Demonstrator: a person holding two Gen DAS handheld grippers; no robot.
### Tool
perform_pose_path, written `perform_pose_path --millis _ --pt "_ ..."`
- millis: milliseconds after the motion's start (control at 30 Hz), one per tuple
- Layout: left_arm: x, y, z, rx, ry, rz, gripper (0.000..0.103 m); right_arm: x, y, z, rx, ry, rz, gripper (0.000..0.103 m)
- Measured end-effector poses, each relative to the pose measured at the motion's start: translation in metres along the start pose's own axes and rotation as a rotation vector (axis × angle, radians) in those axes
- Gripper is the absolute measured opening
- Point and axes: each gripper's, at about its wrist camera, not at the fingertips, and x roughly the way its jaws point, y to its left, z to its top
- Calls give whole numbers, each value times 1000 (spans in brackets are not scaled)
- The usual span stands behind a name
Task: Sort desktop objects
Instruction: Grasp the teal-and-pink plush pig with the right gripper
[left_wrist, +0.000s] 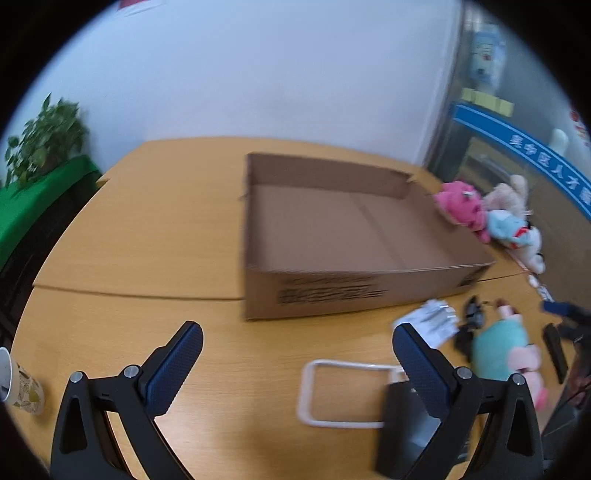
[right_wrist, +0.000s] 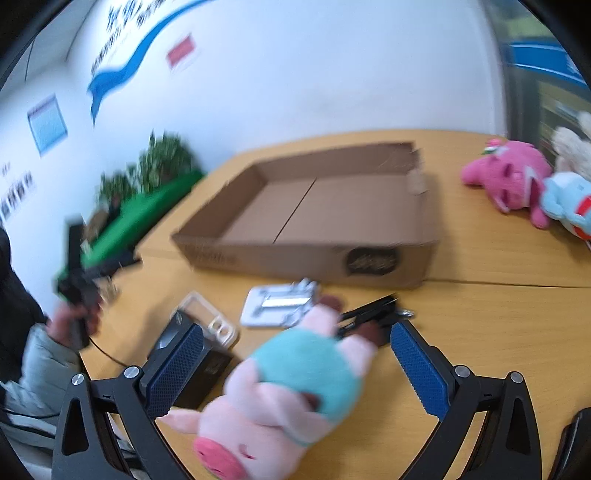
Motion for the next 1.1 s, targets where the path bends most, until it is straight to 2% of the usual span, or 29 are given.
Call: perform_pose_path --millis 67,133,200,267,300,467,533,767,833,933,1100 --pt "-7 -29 2 12 -20 -69 103 21 18 -11 -21 51 -14 103" --pt "-6 -50 -1 -9 1 -159 103 36 27 -24 -29 99 -49 103" --pt "5 -72 -9 -28 53 -268 103 48 33 -42 -55 161 -98 103" --pt "20 -90 -14 -26 96 -321 103 47 44 -59 -118 173 -203 103" --pt "25 -100 -19 -23 116 -341 103 46 47 -67 -134 183 -224 103" --pt "76 -144 -32 -17 243 -432 103 32 32 -83 -51 142 -163 103" --pt "102 -163 -39 -20 341 -445 102 30 24 -82 -25 135 -138 103" --pt "119 -210 -67 49 474 -555 100 28 20 -82 -21 127 -58 103" --pt "123 -216 -76 60 509 -555 98 28 19 -84 -15 123 -7 103" --pt "114 -213 -79 74 498 -535 98 27 26 -88 -38 122 25 103" --pt "98 -192 -85 21 481 -536 94 20 21 -88 -1 102 90 102"
